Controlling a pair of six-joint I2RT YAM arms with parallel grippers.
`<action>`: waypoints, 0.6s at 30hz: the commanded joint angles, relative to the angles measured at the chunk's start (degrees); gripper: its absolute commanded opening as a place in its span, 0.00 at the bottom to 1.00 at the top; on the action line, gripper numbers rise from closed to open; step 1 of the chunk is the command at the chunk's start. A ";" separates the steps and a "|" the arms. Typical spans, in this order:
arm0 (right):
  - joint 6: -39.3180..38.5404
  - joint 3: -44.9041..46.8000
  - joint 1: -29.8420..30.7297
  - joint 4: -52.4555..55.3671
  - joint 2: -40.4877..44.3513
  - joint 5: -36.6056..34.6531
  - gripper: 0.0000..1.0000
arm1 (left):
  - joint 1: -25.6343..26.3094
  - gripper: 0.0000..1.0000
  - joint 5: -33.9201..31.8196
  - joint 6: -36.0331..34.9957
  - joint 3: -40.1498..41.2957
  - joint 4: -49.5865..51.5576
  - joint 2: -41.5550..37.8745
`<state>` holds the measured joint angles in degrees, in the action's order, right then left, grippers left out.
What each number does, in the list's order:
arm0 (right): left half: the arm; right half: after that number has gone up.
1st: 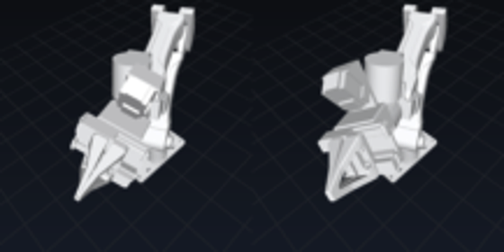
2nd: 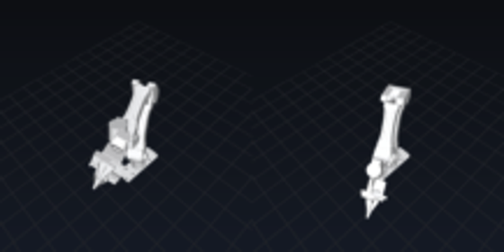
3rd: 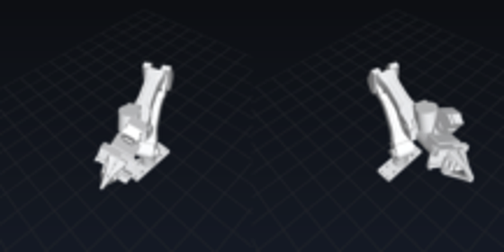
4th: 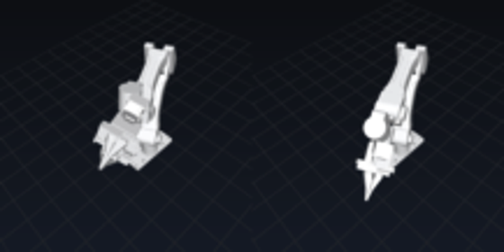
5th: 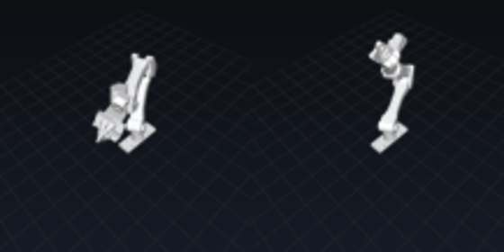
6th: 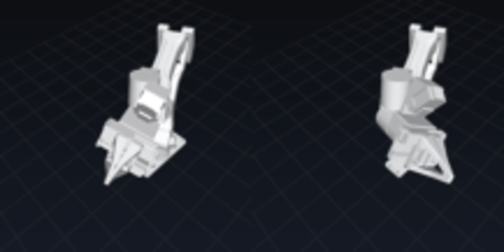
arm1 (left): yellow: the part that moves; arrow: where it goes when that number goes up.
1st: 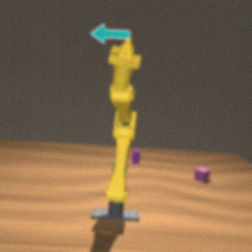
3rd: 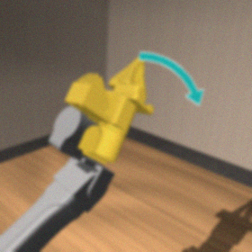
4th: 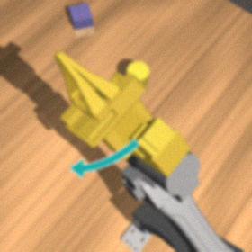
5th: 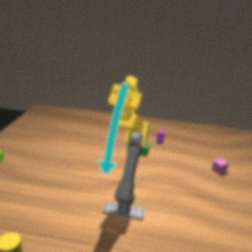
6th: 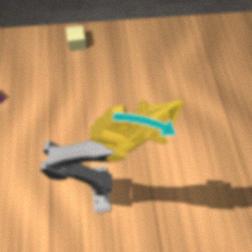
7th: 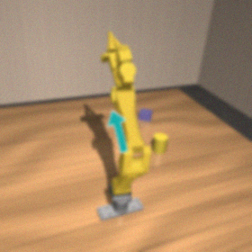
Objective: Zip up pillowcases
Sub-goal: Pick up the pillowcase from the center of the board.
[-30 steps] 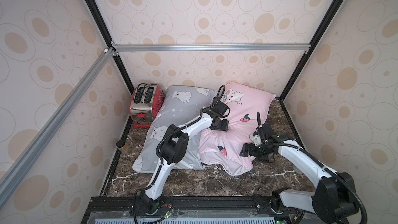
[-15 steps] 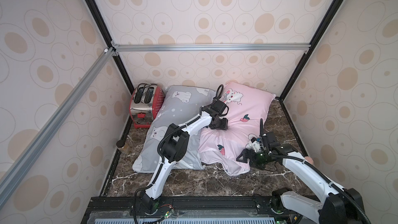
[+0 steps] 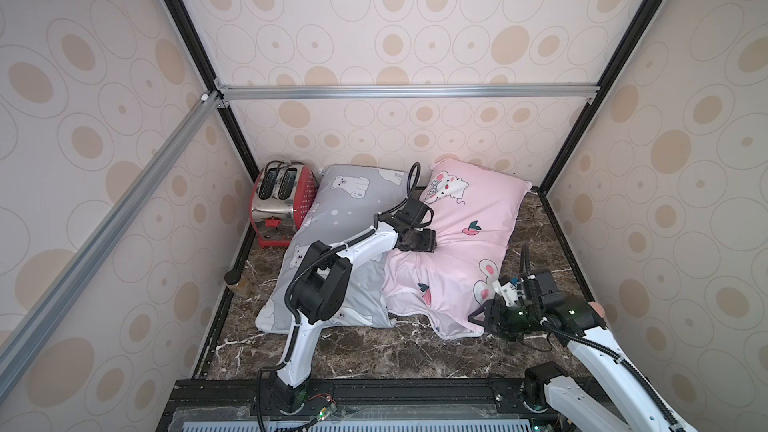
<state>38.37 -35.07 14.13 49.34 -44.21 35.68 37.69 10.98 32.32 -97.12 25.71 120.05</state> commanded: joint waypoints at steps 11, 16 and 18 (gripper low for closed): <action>2.37 2.92 -0.24 1.43 3.33 0.20 0.21 | 9.32 0.56 -3.53 7.93 17.43 -1.45 -17.10; 2.34 4.11 -0.27 0.69 4.30 -0.98 0.16 | 13.18 0.49 2.01 14.85 25.36 -9.81 -20.91; 2.24 4.37 -0.28 0.32 4.31 -1.57 0.13 | 14.09 0.47 4.77 18.03 27.79 -13.70 -21.44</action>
<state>40.71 -31.46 14.09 49.28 -40.40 35.33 50.76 11.11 43.99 -71.50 18.15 99.55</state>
